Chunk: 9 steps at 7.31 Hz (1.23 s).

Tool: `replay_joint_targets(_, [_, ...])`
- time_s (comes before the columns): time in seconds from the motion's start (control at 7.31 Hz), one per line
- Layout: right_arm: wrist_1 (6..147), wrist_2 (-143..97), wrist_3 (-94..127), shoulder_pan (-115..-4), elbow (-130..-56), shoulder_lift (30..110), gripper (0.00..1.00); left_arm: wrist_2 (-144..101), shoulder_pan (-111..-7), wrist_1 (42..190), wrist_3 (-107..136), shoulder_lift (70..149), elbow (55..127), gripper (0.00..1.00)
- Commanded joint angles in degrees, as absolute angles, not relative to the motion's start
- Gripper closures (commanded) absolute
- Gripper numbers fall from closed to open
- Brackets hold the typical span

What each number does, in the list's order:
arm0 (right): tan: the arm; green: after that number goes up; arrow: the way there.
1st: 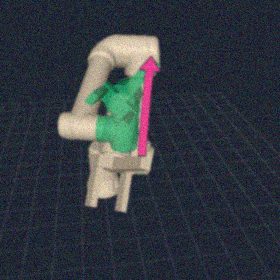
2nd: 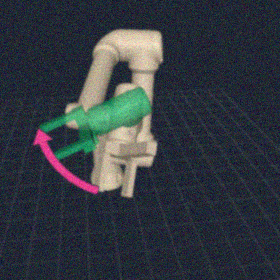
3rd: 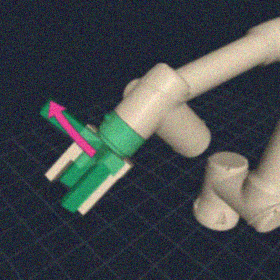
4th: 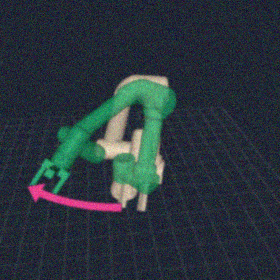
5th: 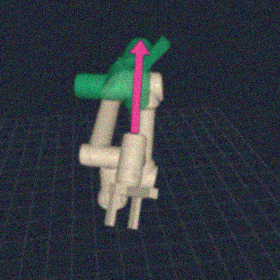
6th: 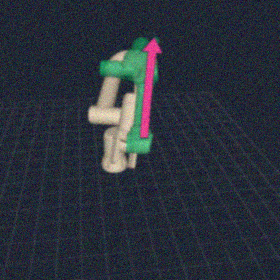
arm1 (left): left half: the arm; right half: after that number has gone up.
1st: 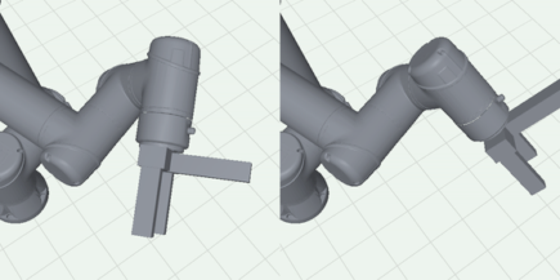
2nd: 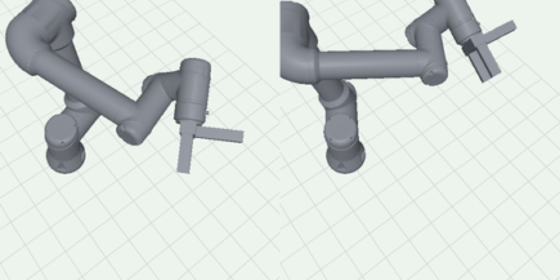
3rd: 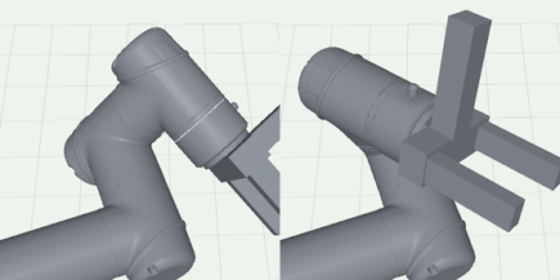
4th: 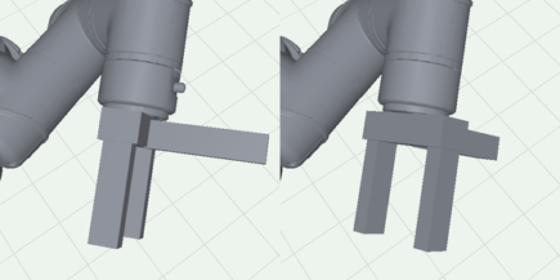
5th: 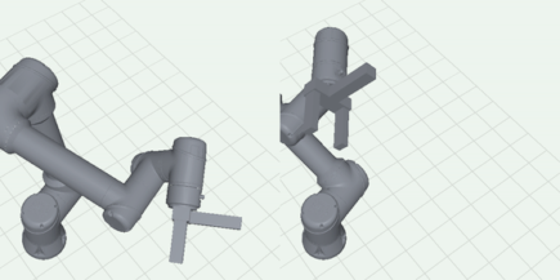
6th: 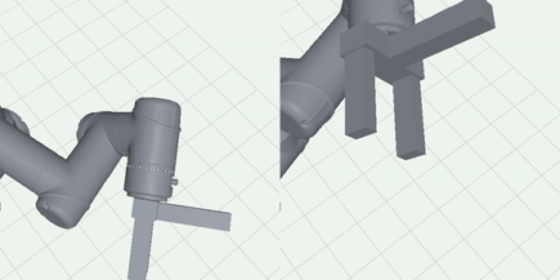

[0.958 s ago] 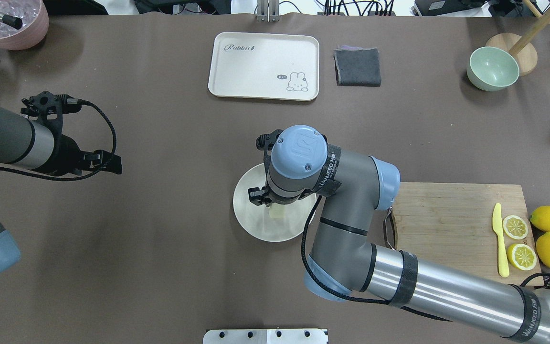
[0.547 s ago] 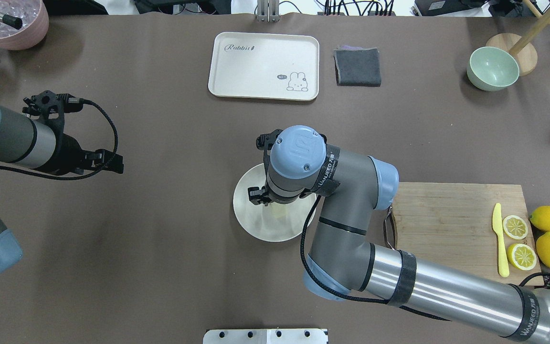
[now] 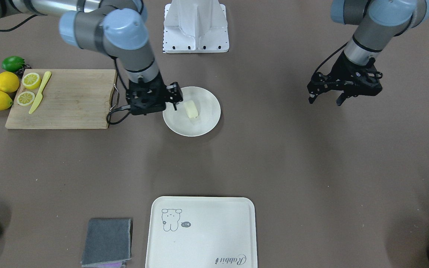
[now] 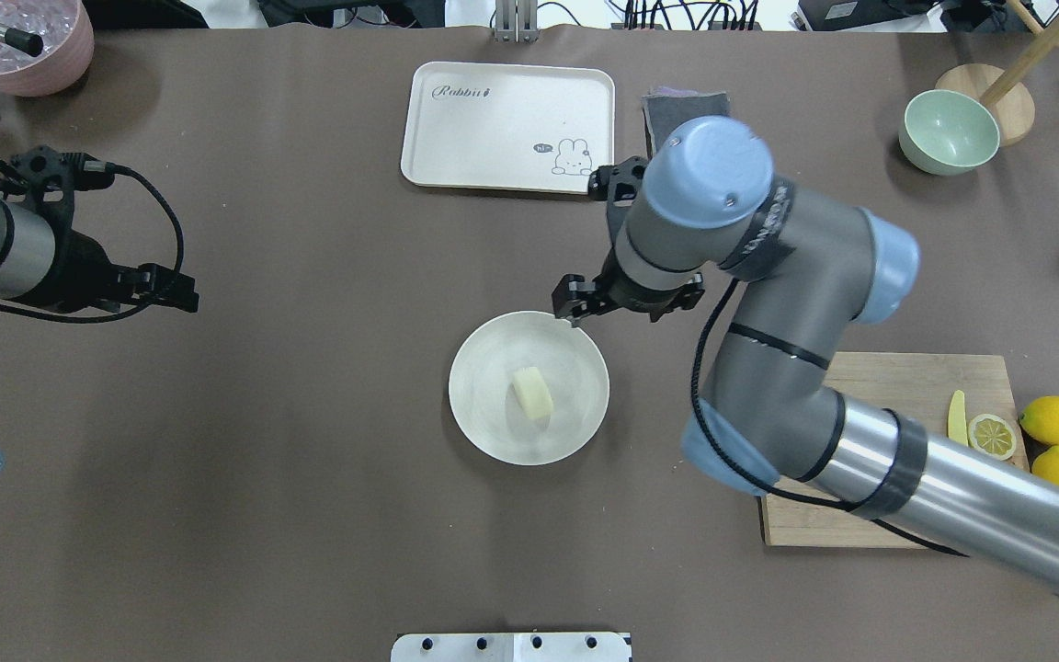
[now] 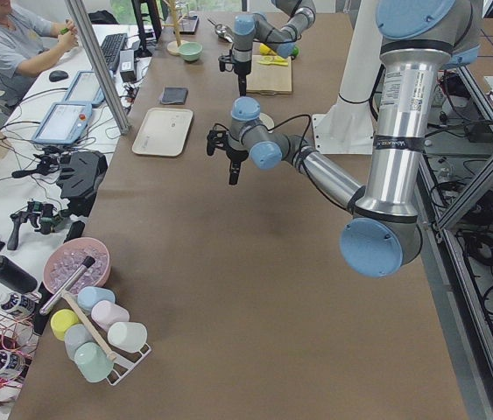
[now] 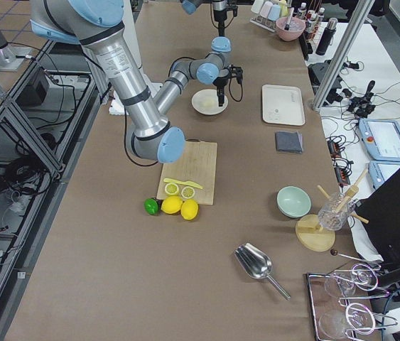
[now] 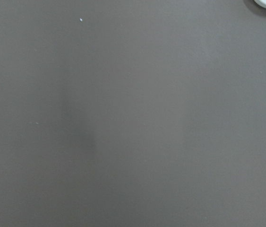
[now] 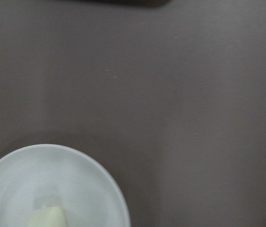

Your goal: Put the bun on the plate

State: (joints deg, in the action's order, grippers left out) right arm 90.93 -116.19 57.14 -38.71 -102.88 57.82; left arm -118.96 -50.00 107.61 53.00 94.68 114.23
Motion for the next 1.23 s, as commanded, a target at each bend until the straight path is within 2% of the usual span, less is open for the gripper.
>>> replay_joint_targets(0.0, [91.9, -126.6, 40.7, -54.5, -108.9, 71.6, 0.0, -130.8, -63.0, 107.1, 34.5, 89.4, 112.4, 0.04])
replay_joint_targets(0.27, [92.3, -128.7, 16.9, -66.6, -108.1, 83.2, 0.0, -136.5, -76.9, 99.4, 10.8, 88.5, 106.2, 0.03])
replay_joint_targets(0.41, [92.3, -132.4, 4.6, -73.5, -104.0, 86.3, 0.0, -136.6, -80.5, 97.3, 2.8, 87.5, 102.3, 0.03])
replay_joint_targets(0.68, [91.6, -131.7, -11.7, -81.8, -92.9, 88.0, 0.0, -136.5, -84.3, 98.1, -3.6, 82.1, 101.9, 0.03])
replay_joint_targets(0.82, [91.5, -131.2, -15.0, -84.2, -89.9, 88.1, 0.0, -136.6, -84.5, 97.9, -4.0, 81.8, 101.9, 0.03])
replay_joint_targets(1.09, [91.6, -129.7, -17.0, -87.0, -89.3, 88.2, 0.0, -137.0, -87.4, 98.0, -2.2, 82.1, 102.0, 0.03])
